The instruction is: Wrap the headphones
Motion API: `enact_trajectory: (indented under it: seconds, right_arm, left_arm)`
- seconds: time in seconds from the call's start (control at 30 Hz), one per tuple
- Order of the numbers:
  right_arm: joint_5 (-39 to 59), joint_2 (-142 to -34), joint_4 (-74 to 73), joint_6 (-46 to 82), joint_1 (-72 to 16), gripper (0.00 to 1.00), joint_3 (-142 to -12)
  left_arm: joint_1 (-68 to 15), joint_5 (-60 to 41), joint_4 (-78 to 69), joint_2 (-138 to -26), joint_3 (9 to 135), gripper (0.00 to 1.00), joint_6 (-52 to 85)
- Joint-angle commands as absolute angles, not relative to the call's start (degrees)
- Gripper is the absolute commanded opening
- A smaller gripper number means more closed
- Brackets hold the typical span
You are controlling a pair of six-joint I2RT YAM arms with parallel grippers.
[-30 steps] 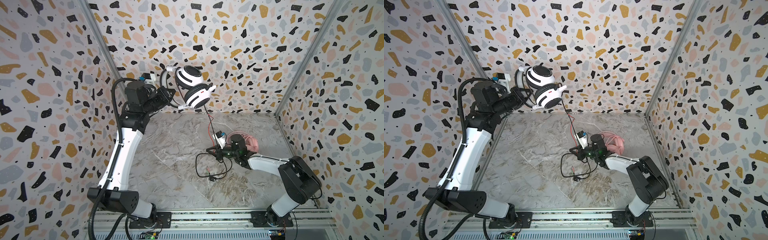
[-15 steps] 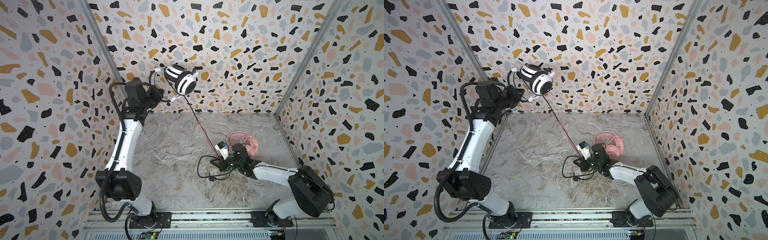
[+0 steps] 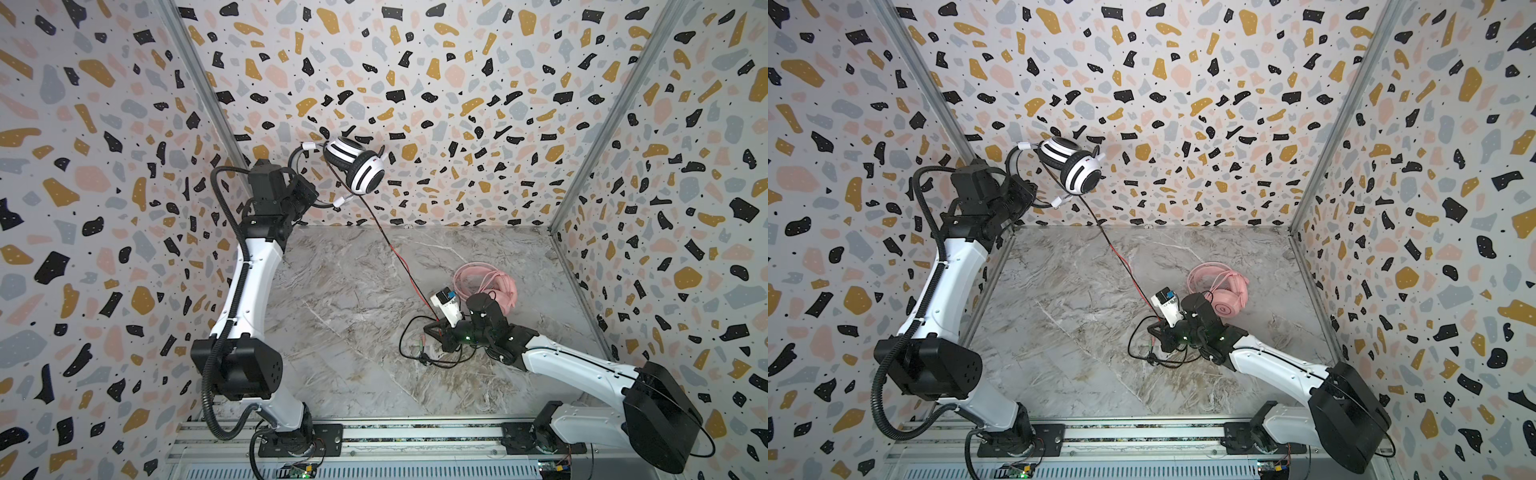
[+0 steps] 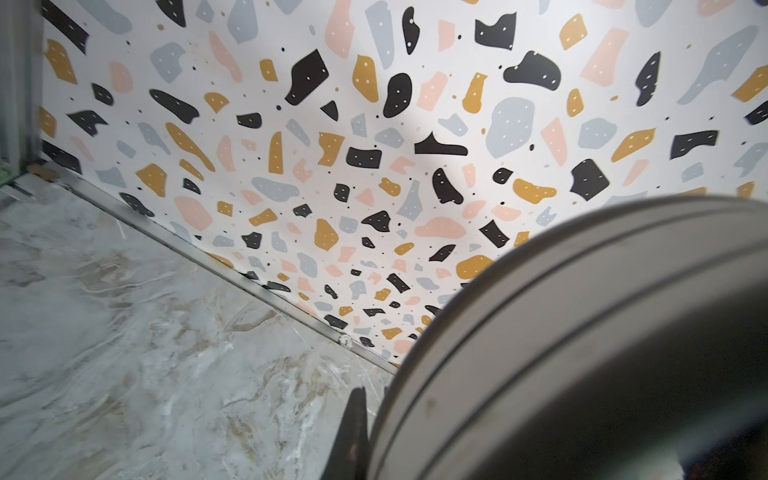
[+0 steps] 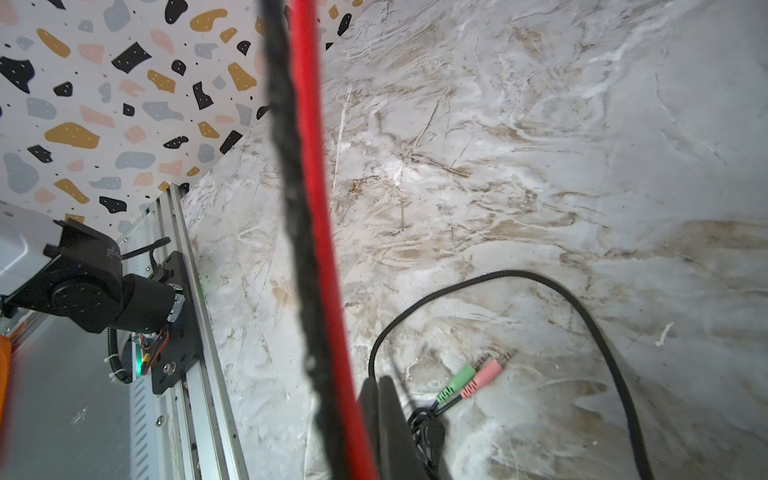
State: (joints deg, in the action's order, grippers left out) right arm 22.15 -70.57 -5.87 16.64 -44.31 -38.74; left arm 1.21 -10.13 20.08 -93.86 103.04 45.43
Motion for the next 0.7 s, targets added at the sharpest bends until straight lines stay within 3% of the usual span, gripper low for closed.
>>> enact_trajectory:
  seconds: [0.0, 0.23, 0.67]
  right_arm:
    - [17.38, -67.97, 2.81, 14.11, -46.74, 0.02, -45.39]
    - [10.16, -65.58, 14.4, 10.54, -51.73, 0.02, -56.38]
    - [3.49, -65.37, 23.55, 4.04, -52.48, 0.03, -73.24]
  left_arm:
    - [1.5, -3.53, 17.7, -91.3, 102.4, 0.0, 42.06]
    - [-1.29, 13.14, 17.32, -89.96, 99.02, 0.0, 34.01]
    - [-15.33, 37.71, 29.56, -103.01, 105.78, 0.0, 14.83]
